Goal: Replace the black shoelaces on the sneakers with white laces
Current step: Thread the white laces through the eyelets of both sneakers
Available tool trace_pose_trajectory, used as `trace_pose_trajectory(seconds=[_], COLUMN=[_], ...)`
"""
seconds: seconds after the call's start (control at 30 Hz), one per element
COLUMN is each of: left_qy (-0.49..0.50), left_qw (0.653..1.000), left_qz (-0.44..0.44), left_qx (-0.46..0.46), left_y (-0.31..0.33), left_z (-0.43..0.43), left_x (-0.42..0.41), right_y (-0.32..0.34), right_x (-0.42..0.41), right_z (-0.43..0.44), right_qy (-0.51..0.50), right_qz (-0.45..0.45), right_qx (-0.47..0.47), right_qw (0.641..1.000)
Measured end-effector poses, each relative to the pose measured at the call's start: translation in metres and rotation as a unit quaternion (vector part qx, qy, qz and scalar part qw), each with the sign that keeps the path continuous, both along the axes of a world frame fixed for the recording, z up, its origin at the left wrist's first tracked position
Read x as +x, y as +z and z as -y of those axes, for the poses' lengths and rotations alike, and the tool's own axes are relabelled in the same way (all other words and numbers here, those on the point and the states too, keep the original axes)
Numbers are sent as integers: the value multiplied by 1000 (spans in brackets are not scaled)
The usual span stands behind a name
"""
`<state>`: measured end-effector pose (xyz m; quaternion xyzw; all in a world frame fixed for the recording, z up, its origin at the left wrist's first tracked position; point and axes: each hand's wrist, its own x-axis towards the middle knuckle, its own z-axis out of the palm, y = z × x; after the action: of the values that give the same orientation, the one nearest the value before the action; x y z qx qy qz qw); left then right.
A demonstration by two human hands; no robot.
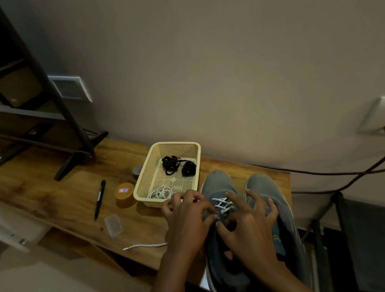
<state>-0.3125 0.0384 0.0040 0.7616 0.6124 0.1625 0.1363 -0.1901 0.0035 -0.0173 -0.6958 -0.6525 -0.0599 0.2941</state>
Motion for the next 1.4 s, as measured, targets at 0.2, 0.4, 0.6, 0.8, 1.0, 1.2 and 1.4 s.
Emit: trace_pose_trajectory(seconds=[0.2, 0.4, 0.6, 0.8, 1.0, 1.2, 1.4], left_qy=[-22, -26, -47, -6, 12, 65, 22], left_qw=[998, 992, 986, 989, 908, 864, 866], left_qz=[-48, -58, 3, 29, 382, 498, 481], left_qx=[-42, -112, -161, -143, -173, 26, 133], left_y=[-1, 6, 8, 6, 21, 68, 116], left_z=[4, 5, 6, 6, 3, 5, 30], left_x=[-7, -13, -16, -21, -29, -26, -30], right_y=[2, 6, 8, 21, 46, 69, 74], right_x=[-2, -5, -5, 4, 22, 37, 36], right_z=[1, 3, 3, 3, -12, -29, -30], right_qy=[-8, -15, 2, 48, 149, 225, 205], right_qz=[3, 16, -3, -62, -100, -125, -113], right_qx=[-24, -44, -55, -147, -280, -364, -363], right_qw=[1000, 999, 999, 986, 943, 895, 902])
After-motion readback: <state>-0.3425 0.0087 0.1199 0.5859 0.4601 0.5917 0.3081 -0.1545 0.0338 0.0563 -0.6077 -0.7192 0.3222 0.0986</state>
